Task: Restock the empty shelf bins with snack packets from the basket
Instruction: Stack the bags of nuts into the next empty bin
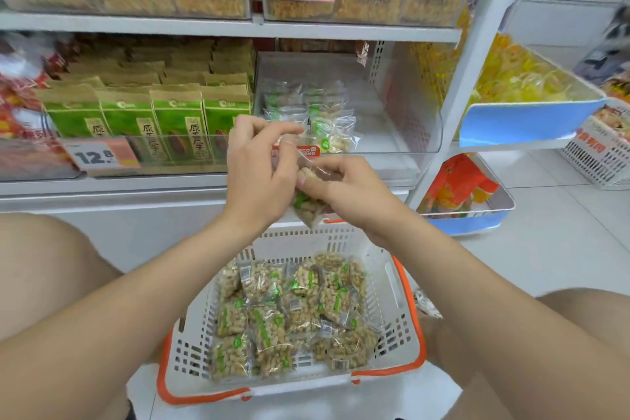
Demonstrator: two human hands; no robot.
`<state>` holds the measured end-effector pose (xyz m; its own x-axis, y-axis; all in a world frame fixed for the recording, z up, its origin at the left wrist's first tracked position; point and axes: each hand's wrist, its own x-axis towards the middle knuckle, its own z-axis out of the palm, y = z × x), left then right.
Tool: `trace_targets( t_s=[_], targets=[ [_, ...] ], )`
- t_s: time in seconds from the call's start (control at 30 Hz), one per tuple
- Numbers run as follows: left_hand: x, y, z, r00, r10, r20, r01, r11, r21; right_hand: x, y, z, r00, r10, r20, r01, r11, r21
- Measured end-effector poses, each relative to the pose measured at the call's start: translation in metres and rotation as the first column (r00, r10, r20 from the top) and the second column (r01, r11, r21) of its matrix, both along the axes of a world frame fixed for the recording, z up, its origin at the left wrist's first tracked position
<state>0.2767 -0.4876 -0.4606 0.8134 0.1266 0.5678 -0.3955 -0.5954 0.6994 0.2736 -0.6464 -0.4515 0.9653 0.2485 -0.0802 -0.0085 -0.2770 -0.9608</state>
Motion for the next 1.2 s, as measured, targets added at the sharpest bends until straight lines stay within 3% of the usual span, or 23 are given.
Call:
trace_targets(
  t_s=[0.13, 0.23, 0.4, 0.47, 0.53, 0.6, 0.7, 0.83, 0.93, 1.0, 1.07, 1.13, 1.2],
  targets=[
    [0.013, 0.005, 0.024, 0.991, -0.083, -0.107, 0.087, 0.996, 0.037, 0.001, 0.006, 0.010, 0.993, -0.119, 0.011, 0.114, 0.968, 0.224],
    [0.024, 0.005, 0.038, 0.980, -0.093, -0.175, 0.095, 0.995, 0.001, 0.007, 0.014, 0.010, 0.974, -0.225, 0.029, 0.212, 0.948, 0.237],
    [0.049, 0.003, 0.043, 0.923, -0.201, -0.329, 0.122, 0.962, -0.244, 0.019, 0.018, 0.011, 0.944, -0.318, -0.086, 0.329, 0.894, 0.305],
    [0.049, 0.001, 0.041, 0.900, -0.257, -0.353, 0.075, 0.887, -0.455, 0.024, 0.015, 0.013, 0.930, -0.347, -0.124, 0.368, 0.868, 0.332],
    [0.044, -0.001, 0.038, 0.852, -0.366, -0.374, 0.024, 0.742, -0.671, 0.027, 0.014, 0.014, 0.907, -0.381, -0.177, 0.420, 0.826, 0.375],
    [0.035, -0.006, 0.035, 0.799, -0.473, -0.370, 0.048, 0.664, -0.746, 0.027, 0.015, 0.017, 0.893, -0.392, -0.223, 0.450, 0.801, 0.394],
    [0.027, -0.010, 0.031, 0.801, -0.467, -0.374, 0.125, 0.742, -0.658, 0.029, 0.013, 0.024, 0.898, -0.380, -0.221, 0.438, 0.825, 0.357],
    [0.032, -0.004, 0.031, 0.803, -0.466, -0.370, 0.205, 0.800, -0.563, 0.029, 0.010, 0.038, 0.885, -0.456, -0.097, 0.466, 0.853, 0.235],
    [0.034, -0.005, 0.031, 0.832, -0.420, -0.362, 0.277, 0.880, -0.385, 0.027, 0.003, 0.047, 0.903, -0.429, 0.018, 0.416, 0.885, 0.208],
    [0.035, -0.006, 0.031, 0.862, -0.374, -0.342, 0.305, 0.922, -0.238, 0.030, -0.004, 0.051, 0.923, -0.324, 0.207, 0.334, 0.943, -0.010],
    [0.039, -0.005, 0.032, 0.887, -0.340, -0.313, 0.319, 0.940, -0.119, 0.032, -0.009, 0.057, 0.931, -0.168, 0.324, 0.265, 0.922, -0.283],
    [0.040, -0.004, 0.035, 0.919, -0.281, -0.275, 0.280, 0.959, -0.042, 0.037, -0.014, 0.060, 0.909, -0.114, 0.401, 0.271, 0.893, -0.359],
    [0.041, -0.002, 0.040, 0.951, -0.205, -0.229, 0.211, 0.978, -0.001, 0.042, -0.021, 0.063, 0.856, -0.130, 0.500, 0.328, 0.885, -0.331]
  ],
)
